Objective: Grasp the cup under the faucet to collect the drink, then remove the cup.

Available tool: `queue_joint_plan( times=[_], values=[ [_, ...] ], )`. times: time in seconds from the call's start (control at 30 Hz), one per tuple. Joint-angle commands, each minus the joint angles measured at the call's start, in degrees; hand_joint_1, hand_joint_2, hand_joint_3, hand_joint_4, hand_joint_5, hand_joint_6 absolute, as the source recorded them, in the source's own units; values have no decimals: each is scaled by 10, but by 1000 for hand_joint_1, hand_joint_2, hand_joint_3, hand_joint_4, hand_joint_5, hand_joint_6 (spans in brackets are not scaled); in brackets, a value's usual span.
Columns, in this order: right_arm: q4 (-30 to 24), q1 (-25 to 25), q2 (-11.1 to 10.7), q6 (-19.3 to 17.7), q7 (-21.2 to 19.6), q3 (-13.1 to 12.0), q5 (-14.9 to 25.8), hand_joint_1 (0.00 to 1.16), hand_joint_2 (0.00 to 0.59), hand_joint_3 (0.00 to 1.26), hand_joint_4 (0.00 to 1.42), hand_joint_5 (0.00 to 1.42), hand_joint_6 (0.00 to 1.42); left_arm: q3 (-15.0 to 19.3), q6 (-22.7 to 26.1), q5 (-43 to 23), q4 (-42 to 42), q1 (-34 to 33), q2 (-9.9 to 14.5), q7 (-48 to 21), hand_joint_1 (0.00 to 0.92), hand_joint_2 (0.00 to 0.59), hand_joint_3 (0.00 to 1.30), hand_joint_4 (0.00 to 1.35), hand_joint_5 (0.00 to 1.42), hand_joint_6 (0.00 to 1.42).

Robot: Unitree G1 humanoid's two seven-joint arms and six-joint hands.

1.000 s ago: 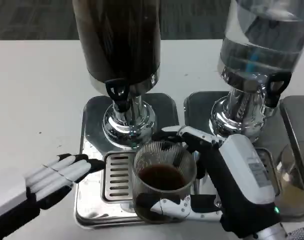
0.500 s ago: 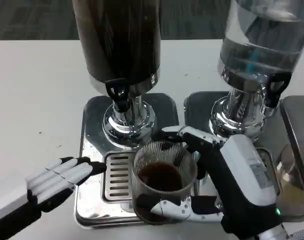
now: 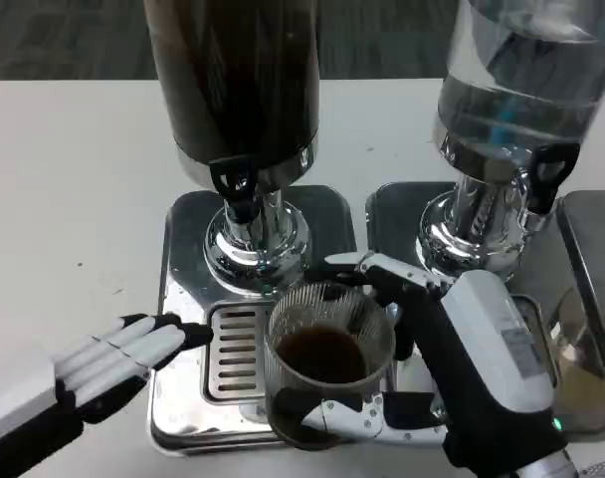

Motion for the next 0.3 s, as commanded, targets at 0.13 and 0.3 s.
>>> queue_joint_plan(
  times=[0.13, 0.3],
  values=[
    [-23, -4, -1, -23, -3, -6, 13, 770, 233, 632, 696, 899, 1093, -2, 8, -10, -11, 7, 5, 4, 0, 80, 1, 0, 0, 0],
    [-26, -1, 0, -24, -4, -8, 11, 770, 234, 632, 696, 903, 1093, -7, 12, -13, -12, 4, 4, 3, 0, 80, 6, 0, 0, 0]
  ],
)
